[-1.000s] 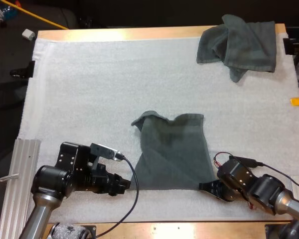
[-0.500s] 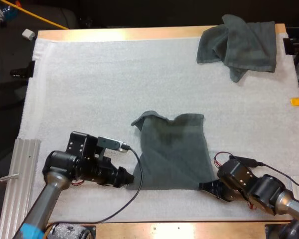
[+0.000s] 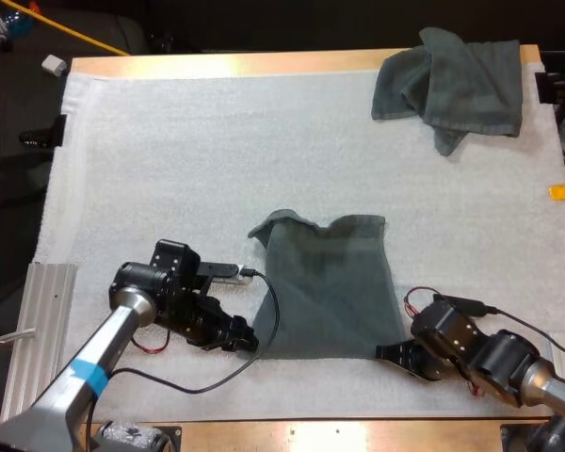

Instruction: Pick towel from pile, fold and stack

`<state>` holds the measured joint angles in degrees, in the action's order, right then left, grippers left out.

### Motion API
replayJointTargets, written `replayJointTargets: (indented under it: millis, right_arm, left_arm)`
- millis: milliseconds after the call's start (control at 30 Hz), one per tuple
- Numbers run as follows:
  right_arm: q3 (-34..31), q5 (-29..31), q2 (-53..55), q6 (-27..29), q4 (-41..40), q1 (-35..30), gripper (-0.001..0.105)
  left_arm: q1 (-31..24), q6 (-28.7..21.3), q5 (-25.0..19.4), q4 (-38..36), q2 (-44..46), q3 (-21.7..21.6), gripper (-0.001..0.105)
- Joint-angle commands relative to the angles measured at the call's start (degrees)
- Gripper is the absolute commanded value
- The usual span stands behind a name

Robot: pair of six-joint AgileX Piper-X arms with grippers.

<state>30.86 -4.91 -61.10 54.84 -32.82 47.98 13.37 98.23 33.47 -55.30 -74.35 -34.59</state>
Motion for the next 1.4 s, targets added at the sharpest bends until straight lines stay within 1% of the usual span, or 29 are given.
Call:
replayJointTargets:
  millis: [0, 133, 400, 467, 533, 567, 600, 633, 667, 767, 833, 967, 1133, 1233, 1367]
  right_arm:
    - [0.23, -0.36, 0.58, 0.27, -0.53, 0.04, 0.000]
    - [0.21, -0.28, 0.54, 0.27, -0.48, 0.04, 0.000]
    - [0.19, -0.42, 0.64, 0.20, -0.51, 0.06, 0.000]
    - [0.23, -0.44, 0.59, 0.25, -0.41, 0.04, 0.000]
    - [0.27, -0.47, 0.45, 0.27, -0.48, 0.06, 0.000]
    - [0.29, -0.46, 0.50, 0.27, -0.45, 0.09, 0.000]
    - [0.25, -0.51, 0.56, 0.28, -0.36, -0.05, 0.000]
    - [0.22, -0.24, 0.62, 0.34, -0.29, -0.07, 0.000]
    - [0.20, -0.10, 0.65, 0.38, -0.25, -0.08, 0.000]
    - [0.08, 0.08, 0.49, 0.28, -0.09, -0.16, 0.000]
    - [0.13, -0.01, 0.40, 0.51, 0.14, 0.04, 0.000]
    - [0.56, -0.54, 0.53, 1.42, 0.47, -0.04, 0.000]
    - [3.86, -0.39, 1.85, 3.08, -2.61, -0.09, 0.000]
    - [6.16, -0.39, 3.41, 3.93, -6.15, -0.26, 0.000]
    - [7.71, -1.28, 6.59, 4.24, -10.05, 0.40, 0.000]
  left_arm:
    - [0.27, 0.25, 2.09, 0.17, -3.37, -0.07, 0.057]
    - [0.30, 0.31, 6.20, 0.64, -6.82, -0.06, 0.057]
    - [0.23, 0.52, 8.15, 1.25, -10.24, -0.13, 0.055]
    - [0.20, 0.51, 8.36, 1.22, -10.70, -0.09, 0.048]
    - [0.27, 0.56, 8.11, 1.03, -10.57, -0.20, 0.030]
    - [0.28, 0.53, 8.05, 0.96, -10.86, -0.14, 0.024]
    - [0.24, 0.56, 7.96, 0.89, -10.69, -0.16, 0.014]
    - [0.29, 0.72, 7.81, 1.52, -10.77, 0.03, 0.021]
    - [0.32, 0.81, 7.74, 1.85, -10.82, 0.13, 0.025]
    - [0.18, 0.83, 7.83, 2.16, -10.93, 0.16, 0.007]
    - [0.28, 0.64, 7.91, 2.12, -10.75, 0.16, 0.001]
    - [0.23, -1.54, 7.64, -0.21, -9.36, 0.20, 0.000]
    - [0.33, -4.77, 6.87, -6.08, -2.55, 0.33, 0.000]
    - [0.50, -4.73, 6.61, -9.01, 2.32, 0.35, 0.000]
    - [1.78, -3.82, 6.56, -11.78, 8.32, 0.46, 0.000]
